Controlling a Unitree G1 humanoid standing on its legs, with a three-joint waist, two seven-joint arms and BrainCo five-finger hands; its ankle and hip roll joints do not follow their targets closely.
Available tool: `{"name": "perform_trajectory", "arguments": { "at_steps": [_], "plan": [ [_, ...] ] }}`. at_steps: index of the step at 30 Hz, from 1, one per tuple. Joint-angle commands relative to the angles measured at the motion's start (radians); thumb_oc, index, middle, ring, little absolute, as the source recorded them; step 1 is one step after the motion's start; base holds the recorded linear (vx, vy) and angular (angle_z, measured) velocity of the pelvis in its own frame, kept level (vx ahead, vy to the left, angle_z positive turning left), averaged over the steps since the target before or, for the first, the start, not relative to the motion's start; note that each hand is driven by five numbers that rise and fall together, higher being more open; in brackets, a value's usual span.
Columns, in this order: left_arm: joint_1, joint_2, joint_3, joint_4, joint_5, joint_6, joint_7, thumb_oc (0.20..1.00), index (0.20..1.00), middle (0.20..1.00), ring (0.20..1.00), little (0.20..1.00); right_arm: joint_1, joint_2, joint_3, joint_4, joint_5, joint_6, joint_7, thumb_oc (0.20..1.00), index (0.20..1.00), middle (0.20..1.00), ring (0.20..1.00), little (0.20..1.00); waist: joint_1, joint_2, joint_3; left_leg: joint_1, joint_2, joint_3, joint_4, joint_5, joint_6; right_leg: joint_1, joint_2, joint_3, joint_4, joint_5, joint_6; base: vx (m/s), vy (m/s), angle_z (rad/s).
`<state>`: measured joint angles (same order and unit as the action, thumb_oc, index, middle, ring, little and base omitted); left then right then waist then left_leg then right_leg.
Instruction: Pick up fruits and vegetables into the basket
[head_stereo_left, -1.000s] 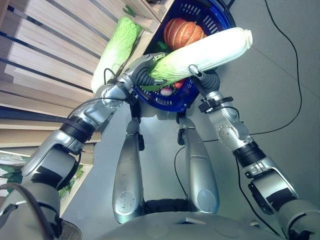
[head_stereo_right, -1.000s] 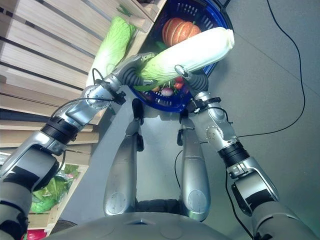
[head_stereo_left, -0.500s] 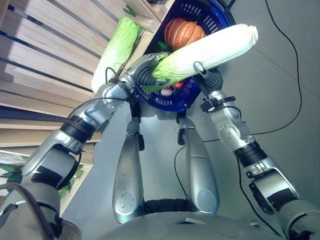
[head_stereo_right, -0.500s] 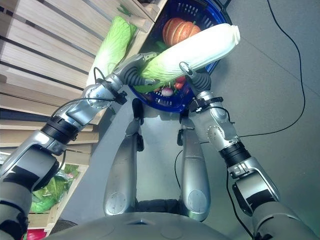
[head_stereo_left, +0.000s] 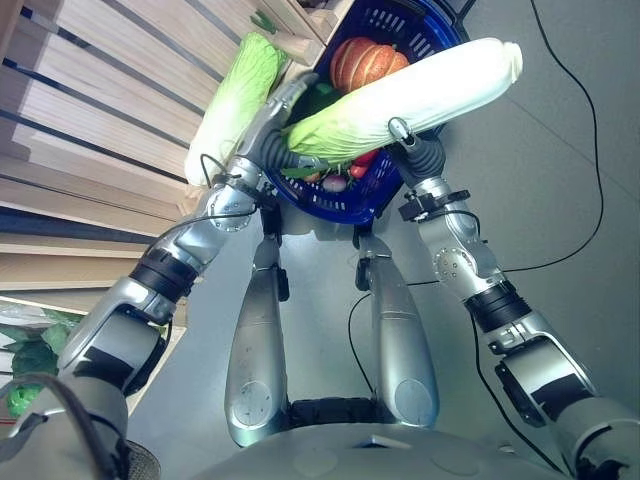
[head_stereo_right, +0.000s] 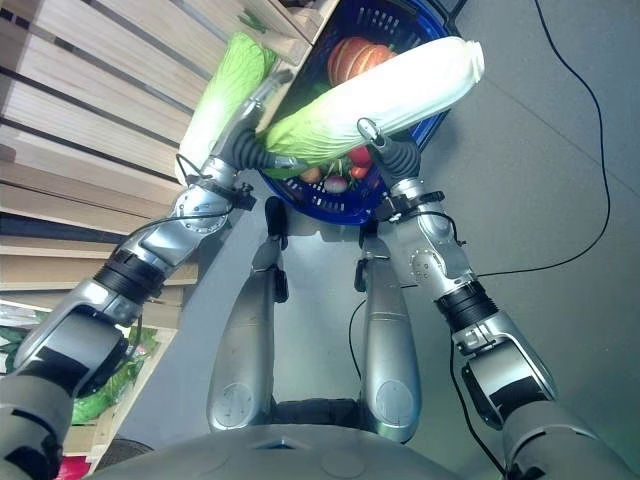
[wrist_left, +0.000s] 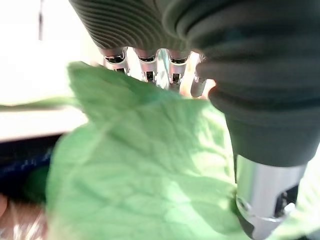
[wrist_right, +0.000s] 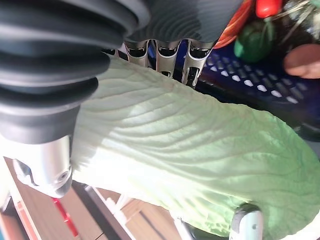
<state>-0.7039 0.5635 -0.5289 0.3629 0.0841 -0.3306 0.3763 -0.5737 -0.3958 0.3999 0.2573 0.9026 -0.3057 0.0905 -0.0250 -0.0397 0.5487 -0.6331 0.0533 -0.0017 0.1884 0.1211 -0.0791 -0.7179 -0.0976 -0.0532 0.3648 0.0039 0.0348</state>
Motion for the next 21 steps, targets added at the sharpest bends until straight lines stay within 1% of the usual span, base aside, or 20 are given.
{"name": "perform_trajectory", "arguments": {
  "at_steps": [1,2,5,7,8,10,12,14,15,17,18,19,21],
  "plan": [
    [-0.015,-0.024,0.109,-0.025,-0.048,-0.062,0.119,1.0,1.0,1.0,1.0,1.0,-0.006,0.018,-0.034,-0.127,-0.053,-0.053,0.0,0.2,0.2,0.2,0.2,0.2,-0.001,-0.001,-0.029,-0.014,-0.058,0.009,0.046,-0.081,0.018,0.052,0.013,-0.037,-0.084,0.042,0.074,0.0,0.005,0.07],
    [-0.006,-0.029,0.143,-0.019,-0.067,-0.069,0.145,1.0,1.0,1.0,1.0,1.0,-0.003,0.014,-0.04,-0.121,-0.075,-0.053,-0.016,0.2,0.2,0.2,0.2,0.2,0.001,0.001,-0.029,-0.01,-0.059,0.008,0.051,-0.086,0.017,0.057,0.012,-0.038,-0.08,0.036,0.073,0.01,0.007,0.07],
    [-0.001,-0.036,0.192,-0.009,-0.088,-0.07,0.189,1.0,1.0,1.0,1.0,1.0,-0.002,0.015,-0.058,-0.109,-0.111,-0.047,-0.046,0.2,0.2,0.2,0.2,0.2,0.003,0.005,-0.029,-0.014,-0.06,0.005,0.057,-0.087,0.015,0.054,0.011,-0.039,-0.071,0.031,0.07,0.01,0.004,0.01],
    [-0.007,-0.043,0.213,0.009,-0.101,-0.065,0.204,1.0,1.0,1.0,1.0,1.0,-0.012,0.011,-0.069,-0.091,-0.14,-0.035,-0.067,0.2,0.2,0.2,0.2,0.2,0.002,0.008,-0.029,-0.017,-0.063,0.003,0.054,-0.08,0.016,0.05,0.011,-0.04,-0.072,0.034,0.068,0.0,0.0,0.0],
    [-0.012,-0.046,0.222,0.025,-0.11,-0.059,0.216,1.0,1.0,1.0,1.0,1.0,-0.019,0.006,-0.071,-0.075,-0.172,-0.018,-0.088,0.2,0.2,0.2,0.2,0.2,0.002,0.009,-0.029,-0.016,-0.064,0.003,0.054,-0.081,0.016,0.05,0.012,-0.04,-0.071,0.033,0.067,0.0,0.0,0.0],
    [-0.015,-0.046,0.232,0.041,-0.128,-0.054,0.227,1.0,1.0,1.0,1.0,1.0,-0.028,-0.005,-0.068,-0.058,-0.206,0.009,-0.124,0.2,0.2,0.2,0.2,0.2,0.002,0.011,-0.029,-0.015,-0.063,0.004,0.055,-0.081,0.015,0.05,0.011,-0.04,-0.069,0.032,0.066,0.0,0.0,0.0],
    [-0.017,-0.047,0.237,0.067,-0.136,-0.054,0.237,1.0,1.0,1.0,1.0,1.0,-0.043,-0.02,-0.063,-0.016,-0.216,0.043,-0.147,0.2,0.2,0.2,0.2,0.2,0.004,0.015,-0.029,-0.01,-0.064,0.003,0.061,-0.088,0.013,0.055,0.009,-0.041,-0.066,0.024,0.064,0.0,0.0,0.0],
    [-0.023,-0.045,0.237,0.081,-0.141,-0.054,0.242,1.0,1.0,1.0,1.0,1.0,-0.056,-0.03,-0.06,0.008,-0.227,0.062,-0.16,0.2,0.2,0.2,0.2,0.2,0.005,0.016,-0.029,-0.01,-0.065,0.002,0.061,-0.088,0.012,0.057,0.008,-0.042,-0.067,0.024,0.063,0.0,0.0,0.0],
    [-0.033,-0.046,0.234,0.094,-0.149,-0.046,0.245,1.0,1.0,1.0,1.0,1.0,-0.076,-0.04,-0.052,0.042,-0.258,0.086,-0.197,0.2,0.2,0.2,0.2,0.2,0.007,0.019,-0.029,-0.015,-0.067,0.001,0.059,-0.08,0.012,0.054,0.007,-0.044,-0.071,0.03,0.062,0.0,0.0,0.0],
    [-0.036,-0.047,0.233,0.098,-0.149,-0.043,0.248,1.0,1.0,1.0,1.0,1.0,-0.082,-0.043,-0.049,0.052,-0.265,0.095,-0.21,0.2,0.2,0.2,0.2,0.2,0.007,0.021,-0.029,-0.014,-0.067,0.0,0.057,-0.079,0.012,0.055,0.006,-0.045,-0.073,0.03,0.062,0.0,0.0,0.0],
    [-0.037,-0.046,0.229,0.108,-0.153,-0.043,0.247,1.0,1.0,1.0,1.0,1.0,-0.092,-0.049,-0.042,0.076,-0.268,0.108,-0.231,0.2,0.2,0.2,0.2,0.2,0.011,0.024,-0.029,-0.007,-0.067,0.001,0.057,-0.084,0.012,0.061,0.005,-0.046,-0.071,0.024,0.061,0.0,0.0,0.0],
    [-0.041,-0.045,0.229,0.111,-0.153,-0.044,0.246,1.0,1.0,1.0,1.0,1.0,-0.098,-0.05,-0.042,0.082,-0.269,0.109,-0.235,0.2,0.2,0.2,0.2,0.2,0.011,0.024,-0.029,-0.012,-0.068,0.0,0.054,-0.078,0.012,0.057,0.005,-0.047,-0.075,0.03,0.061,0.0,0.0,0.0],
    [-0.046,-0.045,0.222,0.138,-0.154,-0.041,0.25,1.0,1.0,1.0,1.0,1.0,-0.13,-0.063,-0.036,0.153,-0.29,0.123,-0.271,0.2,0.2,0.2,0.2,0.2,0.017,0.033,-0.029,-0.009,-0.069,0.0,0.057,-0.082,0.011,0.059,0.003,-0.05,-0.069,0.023,0.06,0.0,0.0,0.0]
  ]
}}
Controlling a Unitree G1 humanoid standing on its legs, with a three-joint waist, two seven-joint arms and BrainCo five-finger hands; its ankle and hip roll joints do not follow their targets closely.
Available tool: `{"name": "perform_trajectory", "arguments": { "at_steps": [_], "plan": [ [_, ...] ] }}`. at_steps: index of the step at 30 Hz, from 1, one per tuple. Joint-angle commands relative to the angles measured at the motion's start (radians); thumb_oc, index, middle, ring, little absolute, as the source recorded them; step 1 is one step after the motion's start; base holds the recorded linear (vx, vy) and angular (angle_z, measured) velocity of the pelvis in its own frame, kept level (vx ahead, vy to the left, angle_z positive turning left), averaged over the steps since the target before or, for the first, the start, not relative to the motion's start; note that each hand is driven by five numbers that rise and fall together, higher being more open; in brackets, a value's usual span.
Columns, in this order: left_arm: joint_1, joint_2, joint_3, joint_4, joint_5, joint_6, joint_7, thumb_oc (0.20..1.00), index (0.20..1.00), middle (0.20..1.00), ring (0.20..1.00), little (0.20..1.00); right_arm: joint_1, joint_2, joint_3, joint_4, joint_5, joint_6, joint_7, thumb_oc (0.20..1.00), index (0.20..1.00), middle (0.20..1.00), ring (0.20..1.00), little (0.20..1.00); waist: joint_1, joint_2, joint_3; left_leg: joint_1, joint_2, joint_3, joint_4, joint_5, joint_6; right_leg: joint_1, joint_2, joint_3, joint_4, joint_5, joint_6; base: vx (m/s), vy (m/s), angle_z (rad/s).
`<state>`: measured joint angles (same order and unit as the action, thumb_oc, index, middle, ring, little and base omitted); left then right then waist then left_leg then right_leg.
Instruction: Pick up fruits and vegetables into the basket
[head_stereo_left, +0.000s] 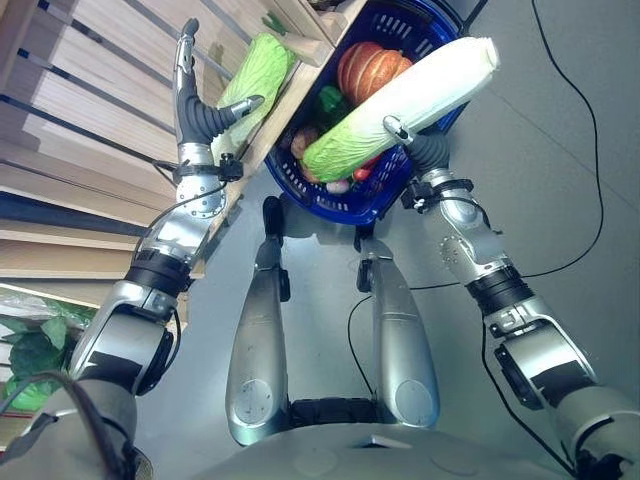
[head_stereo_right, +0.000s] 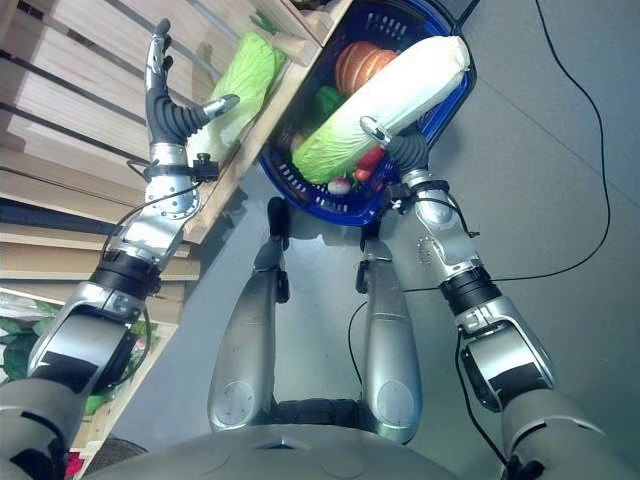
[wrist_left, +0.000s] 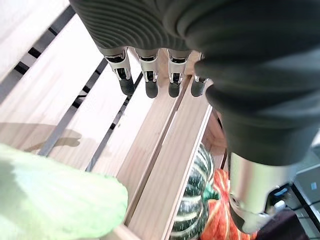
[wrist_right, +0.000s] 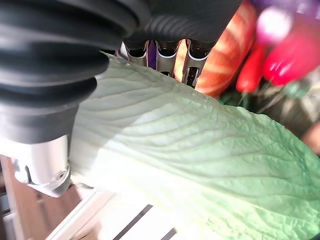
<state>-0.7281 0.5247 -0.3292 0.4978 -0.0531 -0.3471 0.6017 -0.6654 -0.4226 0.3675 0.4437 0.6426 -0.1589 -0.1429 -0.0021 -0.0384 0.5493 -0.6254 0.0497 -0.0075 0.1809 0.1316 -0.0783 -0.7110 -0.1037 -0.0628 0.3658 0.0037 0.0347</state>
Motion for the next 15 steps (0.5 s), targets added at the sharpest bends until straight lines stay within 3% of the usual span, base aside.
{"name": "perform_trajectory", "arguments": {
  "at_steps": [1,8,15],
  "plan": [
    [-0.025,-0.007,0.019,0.017,-0.018,-0.024,0.028,1.0,1.0,1.0,1.0,1.0,-0.052,-0.039,-0.002,-0.01,-0.031,-0.018,-0.048,0.2,0.2,0.2,0.2,0.2,-0.004,0.034,-0.029,-0.018,-0.065,0.006,0.066,-0.093,0.009,0.053,0.008,-0.042,-0.071,0.023,0.06,0.0,0.0,0.0],
    [-0.096,-0.005,-0.006,0.136,-0.039,0.024,0.034,1.0,1.0,1.0,1.0,1.0,-0.158,-0.05,0.012,0.185,-0.042,0.038,-0.087,0.2,0.2,0.2,0.2,0.2,0.005,0.05,-0.029,-0.026,-0.068,0.006,0.084,-0.095,0.007,0.043,0.003,-0.046,-0.051,0.02,0.059,0.0,0.004,0.0],
    [-0.152,-0.004,-0.032,0.262,-0.085,0.044,0.009,1.0,1.0,1.0,1.0,1.0,-0.261,-0.042,0.012,0.396,-0.051,0.054,-0.046,0.2,0.2,0.2,0.2,0.2,0.012,0.066,-0.029,-0.032,-0.071,0.005,0.103,-0.096,0.006,0.034,-0.001,-0.048,-0.034,0.017,0.058,0.0,0.004,0.01]
  ]
}}
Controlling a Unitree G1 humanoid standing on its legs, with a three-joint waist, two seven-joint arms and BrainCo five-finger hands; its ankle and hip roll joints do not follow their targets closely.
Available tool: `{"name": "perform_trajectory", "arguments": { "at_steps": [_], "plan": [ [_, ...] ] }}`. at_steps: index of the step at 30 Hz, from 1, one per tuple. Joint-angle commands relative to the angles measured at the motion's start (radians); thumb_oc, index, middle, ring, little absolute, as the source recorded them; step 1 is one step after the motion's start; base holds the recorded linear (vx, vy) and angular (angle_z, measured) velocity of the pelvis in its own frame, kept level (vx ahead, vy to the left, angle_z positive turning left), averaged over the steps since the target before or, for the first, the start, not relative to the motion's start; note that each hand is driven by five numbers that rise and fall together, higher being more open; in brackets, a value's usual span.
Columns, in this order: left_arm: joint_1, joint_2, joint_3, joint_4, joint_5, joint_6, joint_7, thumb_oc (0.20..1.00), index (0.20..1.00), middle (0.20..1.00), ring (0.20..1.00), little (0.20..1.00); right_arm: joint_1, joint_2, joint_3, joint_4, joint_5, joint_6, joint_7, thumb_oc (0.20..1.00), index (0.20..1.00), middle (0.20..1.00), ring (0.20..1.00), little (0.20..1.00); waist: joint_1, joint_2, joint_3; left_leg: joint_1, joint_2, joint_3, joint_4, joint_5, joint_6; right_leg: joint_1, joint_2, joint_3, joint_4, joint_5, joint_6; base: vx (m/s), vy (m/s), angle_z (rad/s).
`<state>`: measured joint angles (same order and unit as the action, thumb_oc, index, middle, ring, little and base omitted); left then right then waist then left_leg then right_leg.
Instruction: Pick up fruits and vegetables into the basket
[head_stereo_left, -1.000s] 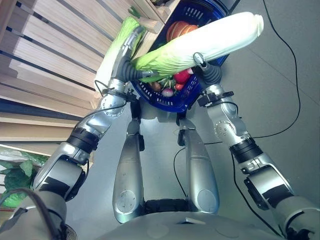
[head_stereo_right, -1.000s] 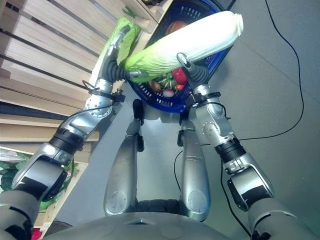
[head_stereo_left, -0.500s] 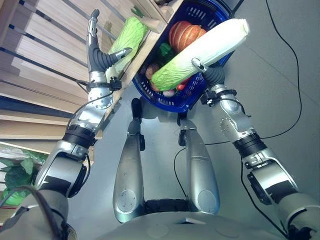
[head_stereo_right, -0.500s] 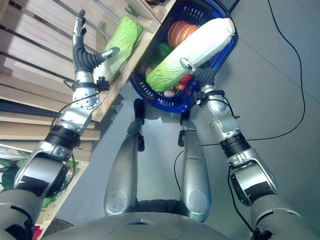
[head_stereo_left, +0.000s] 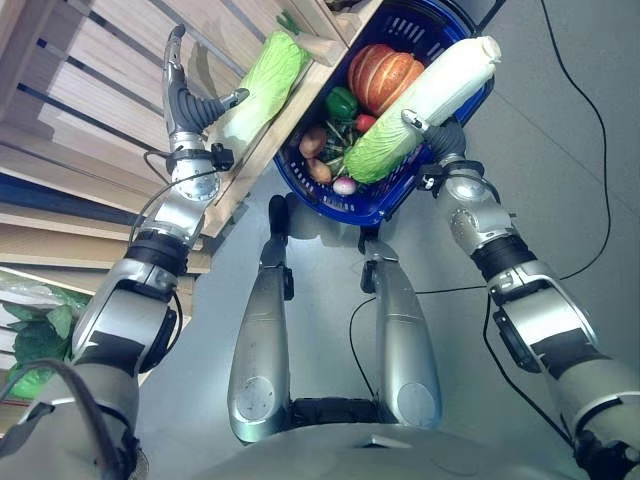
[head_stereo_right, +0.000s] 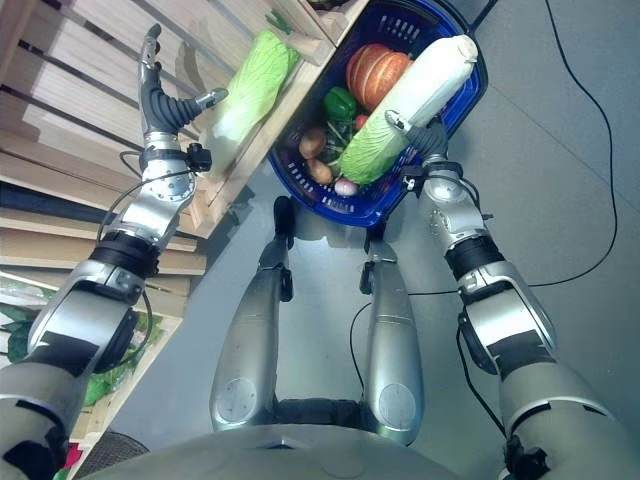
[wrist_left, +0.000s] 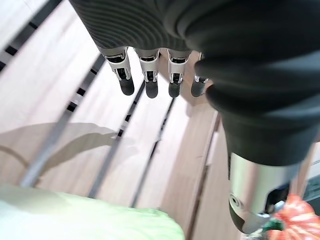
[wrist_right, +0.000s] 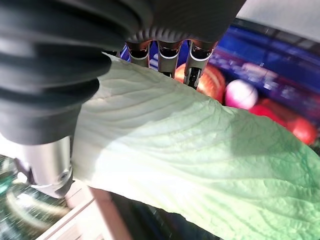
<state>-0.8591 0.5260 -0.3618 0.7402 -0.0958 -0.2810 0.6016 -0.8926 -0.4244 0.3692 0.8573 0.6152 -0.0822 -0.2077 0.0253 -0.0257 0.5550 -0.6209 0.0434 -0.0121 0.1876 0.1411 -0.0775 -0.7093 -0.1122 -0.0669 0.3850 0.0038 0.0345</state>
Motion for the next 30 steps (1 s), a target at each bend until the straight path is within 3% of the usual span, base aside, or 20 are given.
{"name": "perform_trajectory", "arguments": {
  "at_steps": [1,13,22,24,26,27,29,30],
  "plan": [
    [-0.027,-0.01,-0.002,0.036,-0.048,-0.029,0.008,1.0,1.0,1.0,1.0,1.0,-0.054,-0.039,0.016,0.018,-0.038,-0.017,0.024,0.2,0.2,0.2,0.2,0.2,-0.013,0.057,-0.035,-0.04,-0.066,0.009,0.099,-0.105,0.006,0.029,0.007,-0.044,-0.053,0.017,0.057,0.0,0.0,0.0],
    [-0.072,-0.04,-0.034,0.097,-0.053,-0.084,-0.005,1.0,1.0,1.0,1.0,1.0,-0.186,-0.026,0.058,0.267,-0.154,0.033,0.027,0.2,0.2,0.2,0.2,0.2,0.013,0.087,-0.035,-0.073,-0.079,0.0,0.117,-0.102,0.01,-0.004,0.0,-0.056,-0.03,0.012,0.051,0.0,-0.001,0.02],
    [-0.087,-0.061,-0.059,0.101,-0.047,-0.092,0.012,1.0,1.0,1.0,1.0,1.0,-0.236,-0.031,0.079,0.355,-0.198,0.101,0.019,0.2,0.2,0.2,0.2,0.2,0.023,0.101,-0.035,-0.098,-0.085,-0.005,0.123,-0.1,0.013,-0.032,0.001,-0.058,-0.017,0.01,0.049,0.0,0.0,0.01],
    [-0.089,-0.065,-0.062,0.1,-0.046,-0.091,0.015,1.0,1.0,1.0,1.0,1.0,-0.243,-0.028,0.081,0.367,-0.196,0.117,0.011,0.319,0.319,0.319,0.319,0.319,0.024,0.103,-0.035,-0.104,-0.086,-0.004,0.124,-0.099,0.013,-0.039,0.0,-0.058,-0.016,0.011,0.049,0.0,0.0,0.0],
    [-0.089,-0.067,-0.062,0.098,-0.045,-0.091,0.018,1.0,1.0,1.0,1.0,1.0,-0.246,-0.03,0.081,0.371,-0.192,0.122,0.012,0.307,0.307,0.307,0.307,0.307,0.024,0.104,-0.035,-0.108,-0.086,-0.004,0.127,-0.099,0.013,-0.043,0.001,-0.058,-0.013,0.012,0.049,0.0,0.0,0.0],
    [-0.085,-0.07,-0.066,0.095,-0.048,-0.099,0.022,1.0,1.0,1.0,1.0,1.0,-0.251,-0.031,0.079,0.39,-0.185,0.141,0.008,0.244,0.244,0.244,0.244,0.244,0.026,0.11,-0.035,-0.115,-0.089,-0.006,0.133,-0.099,0.013,-0.051,0.0,-0.057,-0.006,0.012,0.049,-0.01,0.035,0.02],
    [-0.084,-0.074,-0.067,0.094,-0.046,-0.102,0.026,1.0,1.0,1.0,1.0,1.0,-0.256,-0.032,0.076,0.398,-0.189,0.154,0.004,0.25,0.25,0.25,0.25,0.25,0.026,0.113,-0.035,-0.116,-0.089,-0.006,0.131,-0.098,0.014,-0.053,0.0,-0.055,-0.008,0.012,0.048,0.0,0.017,0.01],
    [-0.081,-0.078,-0.069,0.09,-0.043,-0.102,0.033,1.0,1.0,1.0,1.0,1.0,-0.259,-0.035,0.077,0.405,-0.19,0.16,0.004,0.379,0.379,0.379,0.379,0.379,0.027,0.116,-0.035,-0.117,-0.089,-0.005,0.13,-0.097,0.014,-0.056,0.001,-0.055,-0.006,0.012,0.048,0.0,0.0,0.0]
  ]
}}
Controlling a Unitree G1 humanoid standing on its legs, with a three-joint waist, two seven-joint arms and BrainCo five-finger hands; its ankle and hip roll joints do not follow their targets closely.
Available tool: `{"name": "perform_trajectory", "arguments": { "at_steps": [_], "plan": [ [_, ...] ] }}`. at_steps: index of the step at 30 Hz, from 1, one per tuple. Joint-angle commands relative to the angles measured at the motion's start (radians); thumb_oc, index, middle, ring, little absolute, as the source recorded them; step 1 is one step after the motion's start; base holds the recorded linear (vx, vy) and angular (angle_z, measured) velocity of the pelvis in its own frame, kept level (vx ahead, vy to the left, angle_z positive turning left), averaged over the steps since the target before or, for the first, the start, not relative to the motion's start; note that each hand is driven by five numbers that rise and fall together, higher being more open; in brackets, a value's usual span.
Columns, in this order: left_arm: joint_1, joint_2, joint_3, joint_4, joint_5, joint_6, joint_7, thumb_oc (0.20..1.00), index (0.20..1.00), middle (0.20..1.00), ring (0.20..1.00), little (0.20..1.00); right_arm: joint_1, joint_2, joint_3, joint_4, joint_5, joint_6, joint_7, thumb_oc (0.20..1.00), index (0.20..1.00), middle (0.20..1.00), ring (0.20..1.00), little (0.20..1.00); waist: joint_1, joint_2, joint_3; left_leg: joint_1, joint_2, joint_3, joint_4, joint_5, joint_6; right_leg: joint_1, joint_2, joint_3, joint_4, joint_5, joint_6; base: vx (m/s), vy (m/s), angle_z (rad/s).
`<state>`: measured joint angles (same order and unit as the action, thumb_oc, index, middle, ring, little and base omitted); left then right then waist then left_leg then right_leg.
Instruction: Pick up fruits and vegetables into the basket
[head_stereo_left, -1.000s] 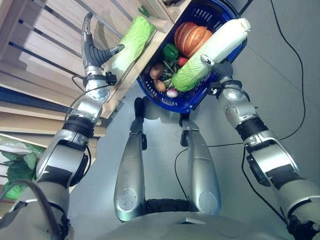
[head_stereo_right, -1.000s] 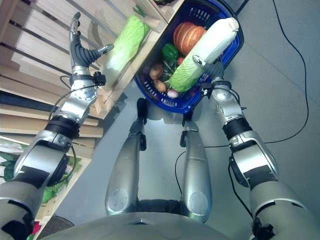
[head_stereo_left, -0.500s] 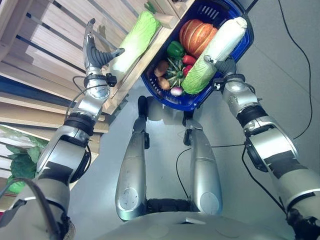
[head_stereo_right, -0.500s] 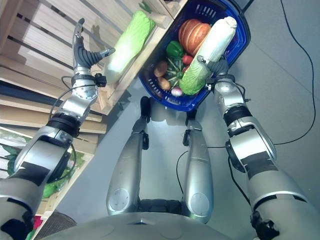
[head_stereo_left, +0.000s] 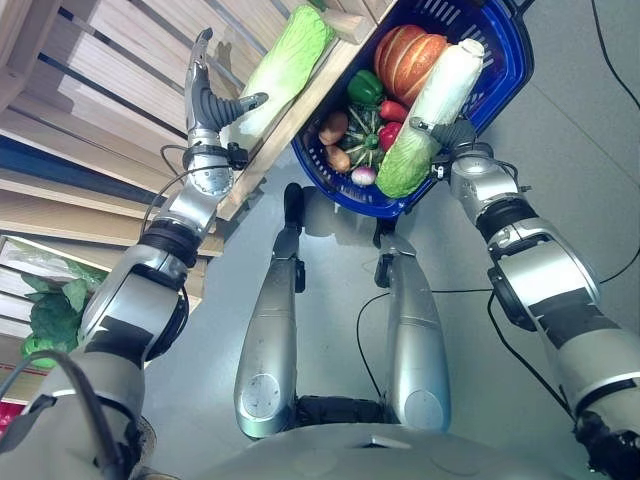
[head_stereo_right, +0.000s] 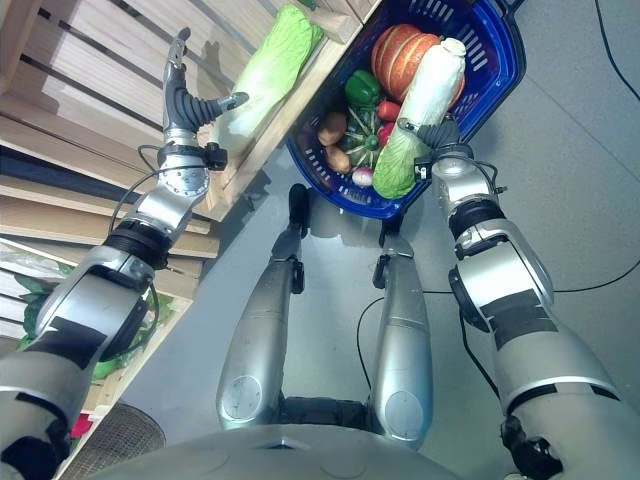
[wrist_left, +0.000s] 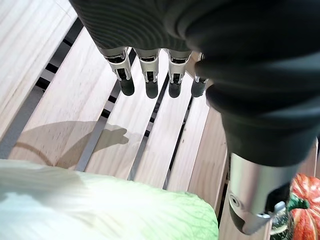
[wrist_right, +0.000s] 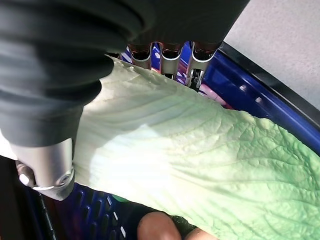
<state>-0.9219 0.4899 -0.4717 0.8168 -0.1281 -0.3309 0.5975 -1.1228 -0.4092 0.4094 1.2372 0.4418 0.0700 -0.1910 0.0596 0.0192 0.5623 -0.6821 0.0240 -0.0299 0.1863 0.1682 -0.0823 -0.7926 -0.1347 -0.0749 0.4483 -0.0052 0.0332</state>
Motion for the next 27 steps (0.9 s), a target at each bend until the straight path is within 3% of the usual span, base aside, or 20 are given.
{"name": "perform_trajectory", "arguments": {
  "at_steps": [1,3,5,6,7,9,10,19,27],
  "plan": [
    [-0.019,-0.043,0.04,0.013,-0.01,-0.051,0.038,1.0,1.0,1.0,1.0,1.0,-0.029,-0.051,0.037,0.028,-0.015,0.008,-0.012,0.586,0.586,0.586,0.586,0.586,-0.008,0.072,-0.042,-0.057,-0.069,0.013,0.131,-0.123,0.019,0.026,0.024,-0.046,-0.069,0.021,0.049,0.0,0.0,0.0],
    [-0.018,-0.045,0.04,0.01,-0.008,-0.05,0.04,1.0,1.0,1.0,1.0,1.0,-0.029,-0.051,0.032,0.031,-0.018,0.01,-0.014,0.871,0.871,0.871,0.871,0.871,-0.008,0.074,-0.042,-0.059,-0.07,0.012,0.133,-0.124,0.019,0.024,0.025,-0.044,-0.065,0.019,0.049,0.0,0.0,0.0],
    [-0.017,-0.047,0.037,0.01,-0.005,-0.05,0.044,1.0,1.0,1.0,1.0,1.0,-0.03,-0.05,0.031,0.033,-0.021,0.013,-0.017,1.0,1.0,1.0,1.0,1.0,-0.008,0.074,-0.042,-0.059,-0.07,0.013,0.132,-0.124,0.019,0.024,0.026,-0.044,-0.065,0.018,0.049,0.0,0.0,0.0],
    [-0.017,-0.048,0.036,0.008,-0.005,-0.048,0.046,1.0,1.0,1.0,1.0,1.0,-0.03,-0.049,0.031,0.034,-0.021,0.014,-0.018,1.0,1.0,1.0,1.0,1.0,-0.008,0.074,-0.042,-0.058,-0.07,0.013,0.131,-0.123,0.019,0.024,0.026,-0.044,-0.065,0.019,0.049,0.0,0.0,0.0],
    [-0.018,-0.045,0.037,0.007,-0.01,-0.045,0.046,1.0,1.0,1.0,1.0,1.0,-0.028,-0.051,0.031,0.036,-0.01,0.017,-0.02,0.944,0.944,0.944,0.944,0.944,-0.009,0.074,-0.042,-0.059,-0.069,0.013,0.13,-0.122,0.019,0.023,0.027,-0.044,-0.065,0.02,0.049,0.0,0.0,0.0],
    [-0.017,-0.045,0.037,0.007,-0.01,-0.046,0.049,1.0,1.0,1.0,1.0,1.0,-0.027,-0.053,0.029,0.038,-0.01,0.014,-0.021,0.95,0.95,0.95,0.95,0.95,-0.01,0.073,-0.042,-0.058,-0.068,0.013,0.129,-0.122,0.019,0.023,0.027,-0.043,-0.067,0.02,0.049,0.0,0.0,0.0],
    [-0.015,-0.048,0.038,0.007,-0.008,-0.045,0.051,1.0,1.0,1.0,1.0,1.0,-0.027,-0.055,0.027,0.04,-0.013,0.012,-0.02,1.0,1.0,1.0,1.0,1.0,-0.01,0.073,-0.042,-0.059,-0.068,0.013,0.129,-0.123,0.019,0.023,0.028,-0.043,-0.066,0.019,0.049,0.0,0.0,0.0],
    [-0.017,-0.047,0.035,0.02,0.02,-0.02,0.038,1.0,1.0,1.0,1.0,1.0,-0.024,-0.057,0.022,0.041,-0.008,0.009,-0.024,1.0,1.0,1.0,1.0,1.0,-0.013,0.073,-0.042,-0.06,-0.066,0.014,0.13,-0.122,0.019,0.019,0.032,-0.04,-0.062,0.018,0.047,0.0,0.0,0.0],
    [-0.063,-0.028,0.018,0.088,0.036,0.069,0.01,1.0,1.0,1.0,1.0,1.0,-0.038,-0.059,0.021,0.031,0.047,-0.056,-0.037,1.0,1.0,1.0,1.0,1.0,-0.031,0.073,-0.042,-0.057,-0.059,0.024,0.127,-0.118,0.017,0.016,0.038,-0.028,-0.057,0.018,0.046,0.0,0.008,0.0]
  ]
}}
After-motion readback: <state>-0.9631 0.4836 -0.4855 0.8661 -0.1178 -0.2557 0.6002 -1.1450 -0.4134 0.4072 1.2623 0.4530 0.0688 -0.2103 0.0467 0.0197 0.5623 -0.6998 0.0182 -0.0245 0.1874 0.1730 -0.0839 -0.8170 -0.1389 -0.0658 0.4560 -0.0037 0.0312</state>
